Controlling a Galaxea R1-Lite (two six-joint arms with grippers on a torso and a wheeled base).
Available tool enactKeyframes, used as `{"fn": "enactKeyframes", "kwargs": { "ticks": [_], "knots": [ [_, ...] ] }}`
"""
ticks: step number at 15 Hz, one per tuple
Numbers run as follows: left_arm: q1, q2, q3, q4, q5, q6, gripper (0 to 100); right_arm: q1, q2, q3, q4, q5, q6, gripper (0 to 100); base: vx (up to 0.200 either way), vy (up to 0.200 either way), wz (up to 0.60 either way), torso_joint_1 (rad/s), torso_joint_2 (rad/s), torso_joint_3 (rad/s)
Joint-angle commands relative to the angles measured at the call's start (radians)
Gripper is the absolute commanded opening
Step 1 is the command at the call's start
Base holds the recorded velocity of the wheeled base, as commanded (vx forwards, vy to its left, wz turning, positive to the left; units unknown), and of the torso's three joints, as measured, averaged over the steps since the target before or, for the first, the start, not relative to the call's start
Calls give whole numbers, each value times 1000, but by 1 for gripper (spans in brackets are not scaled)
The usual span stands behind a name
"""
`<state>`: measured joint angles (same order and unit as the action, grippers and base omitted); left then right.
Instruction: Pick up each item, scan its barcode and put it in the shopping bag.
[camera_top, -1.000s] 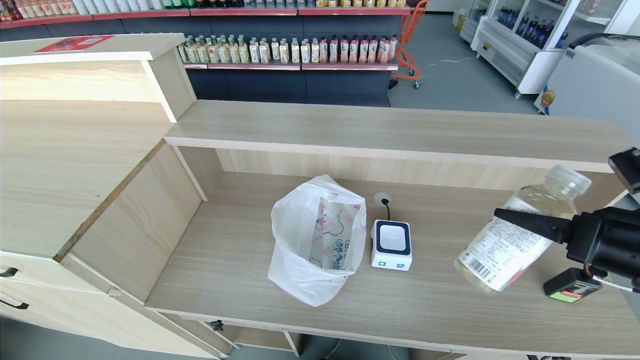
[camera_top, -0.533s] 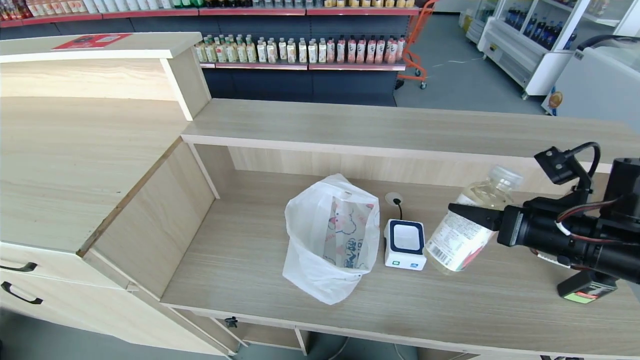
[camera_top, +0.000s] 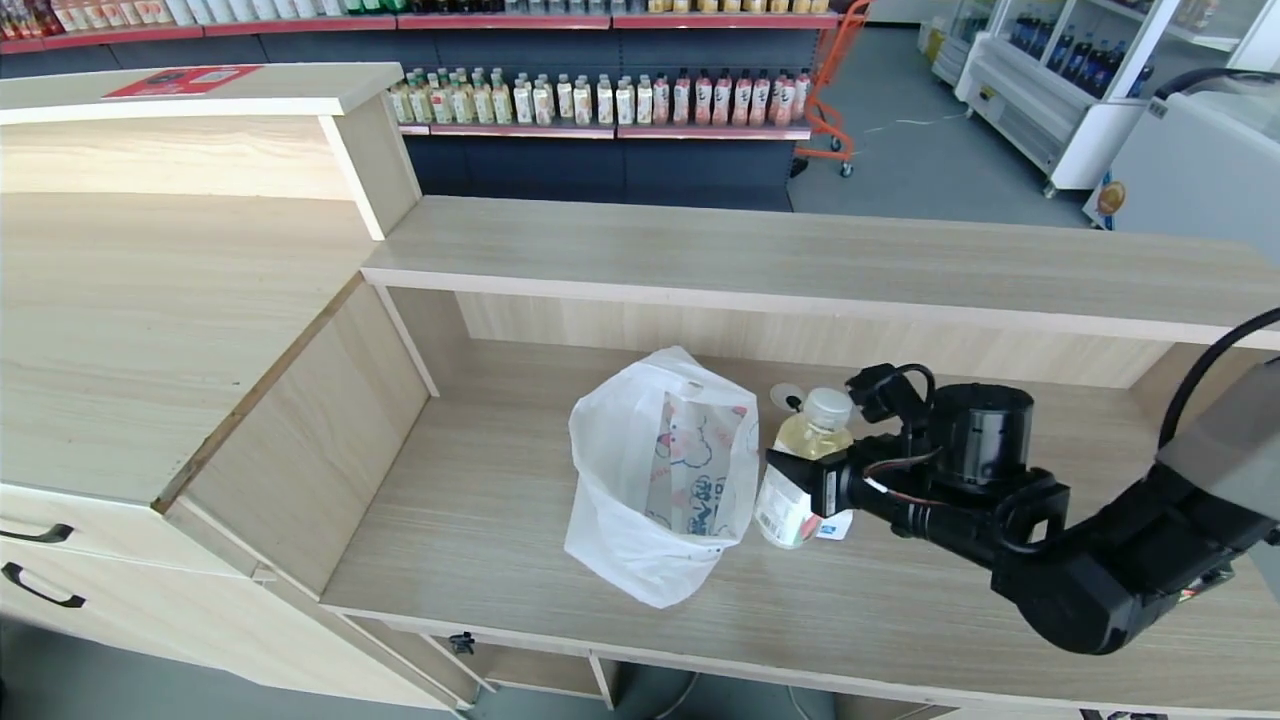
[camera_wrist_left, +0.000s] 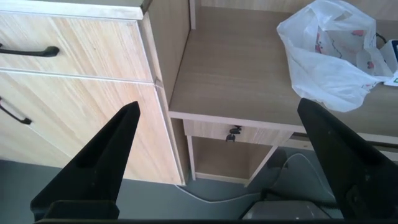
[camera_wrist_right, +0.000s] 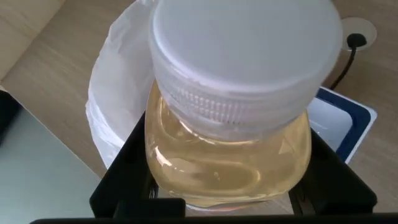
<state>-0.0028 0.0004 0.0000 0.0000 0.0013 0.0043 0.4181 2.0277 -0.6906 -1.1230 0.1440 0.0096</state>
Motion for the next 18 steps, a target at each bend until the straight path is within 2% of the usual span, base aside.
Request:
{"fn": "enactKeyframes", "kwargs": {
  "ticks": [1, 8, 10, 11, 13, 16, 17, 18],
  "knots": [
    [0, 0, -2, 0, 0, 0, 100, 68, 172, -119, -18, -34, -16, 0, 0, 0, 0, 0, 0, 0],
    [0, 0, 0, 0, 0, 0, 100, 146, 338, -371, -24, -70, -46, 0, 0, 0, 0, 0, 0, 0],
    [0, 0, 0, 0, 0, 0, 100, 146, 387, -377, -40, -70, -129, 0, 0, 0, 0, 0, 0, 0],
    [0, 0, -2, 0, 0, 0, 100, 146, 414, -375, -89, -70, -152, 0, 0, 0, 0, 0, 0, 0],
    [0, 0, -2, 0, 0, 0, 100, 149, 453, -371, -179, -67, -188, 0, 0, 0, 0, 0, 0, 0],
    [0, 0, 0, 0, 0, 0, 100, 146, 467, -372, -210, -67, -200, 0, 0, 0, 0, 0, 0, 0],
    [0, 0, 0, 0, 0, 0, 100, 145, 468, -372, -213, -67, -198, 100, 0, 0, 0, 0, 0, 0],
    [0, 0, 0, 0, 0, 0, 100, 142, 465, -368, -233, -66, -191, 100, 0, 0, 0, 0, 0, 0]
  ]
}}
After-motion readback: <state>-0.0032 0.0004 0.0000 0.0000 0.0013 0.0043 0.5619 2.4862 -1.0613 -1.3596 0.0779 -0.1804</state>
